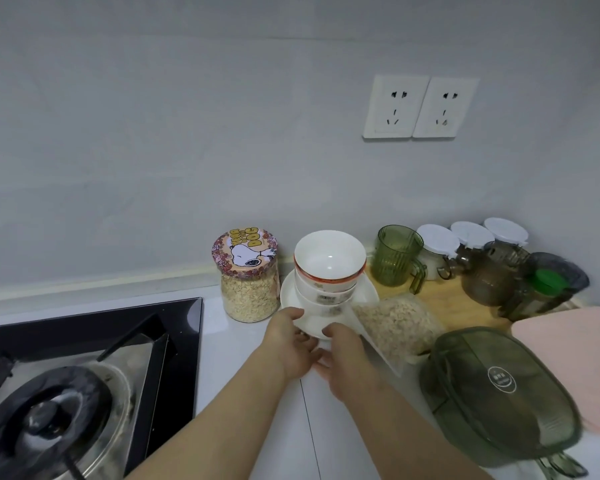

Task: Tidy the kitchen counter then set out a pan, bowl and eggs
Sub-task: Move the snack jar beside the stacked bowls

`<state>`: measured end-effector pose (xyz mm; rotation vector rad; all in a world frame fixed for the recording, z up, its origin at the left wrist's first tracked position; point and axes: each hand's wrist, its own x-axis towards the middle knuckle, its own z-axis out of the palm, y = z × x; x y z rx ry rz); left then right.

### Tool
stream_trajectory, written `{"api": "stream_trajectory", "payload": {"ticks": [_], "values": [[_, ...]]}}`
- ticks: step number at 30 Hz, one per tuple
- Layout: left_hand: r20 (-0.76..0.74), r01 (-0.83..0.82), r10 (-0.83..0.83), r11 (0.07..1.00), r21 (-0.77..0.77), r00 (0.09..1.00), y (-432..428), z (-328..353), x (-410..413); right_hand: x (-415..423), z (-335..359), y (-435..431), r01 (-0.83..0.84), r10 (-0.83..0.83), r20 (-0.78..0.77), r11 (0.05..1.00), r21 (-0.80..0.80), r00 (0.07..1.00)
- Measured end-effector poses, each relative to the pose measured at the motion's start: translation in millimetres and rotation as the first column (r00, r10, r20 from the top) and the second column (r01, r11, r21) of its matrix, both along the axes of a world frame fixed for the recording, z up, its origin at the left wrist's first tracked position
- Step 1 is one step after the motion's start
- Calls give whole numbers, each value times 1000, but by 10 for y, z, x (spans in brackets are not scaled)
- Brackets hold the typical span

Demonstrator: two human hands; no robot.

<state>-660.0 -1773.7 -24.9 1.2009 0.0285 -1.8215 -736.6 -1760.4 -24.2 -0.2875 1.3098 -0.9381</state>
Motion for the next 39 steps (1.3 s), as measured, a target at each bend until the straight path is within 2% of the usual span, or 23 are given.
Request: {"api": "stream_trajectory", "payload": {"ticks": [5,12,16,19,23,27,32,33,39], "values": [[190,49,-45,999,-13,981,200,137,25,-69,91,124,-68,70,-81,997,26,994],[454,57,-17,996,-75,891,653,507,176,-12,446,529,-195,183,-121,976,-99,976],[526,14,59,991,-134,848,980,636,337,120,613,745,-299,281,-129,942,-152,951],[523,-78,168,979,-189,836,1413,648,530,335,640,1051,-414,392,-149,895,-167,908],[495,-262,348,936,-235,796,2073,628,949,730,643,1501,-587,569,-145,786,-194,809],[536,-437,488,870,-230,689,2814,723,1495,1288,721,1981,-711,695,-156,675,-195,702],[510,-598,637,756,-267,578,3757,864,2209,2132,832,2668,-844,831,-179,486,-229,527],[510,-635,676,717,-288,532,4040,882,2412,2404,846,2898,-870,859,-185,432,-237,477],[538,-776,765,561,-287,354,5237,934,3449,3733,823,4060,-938,945,-172,227,-262,277]]}}
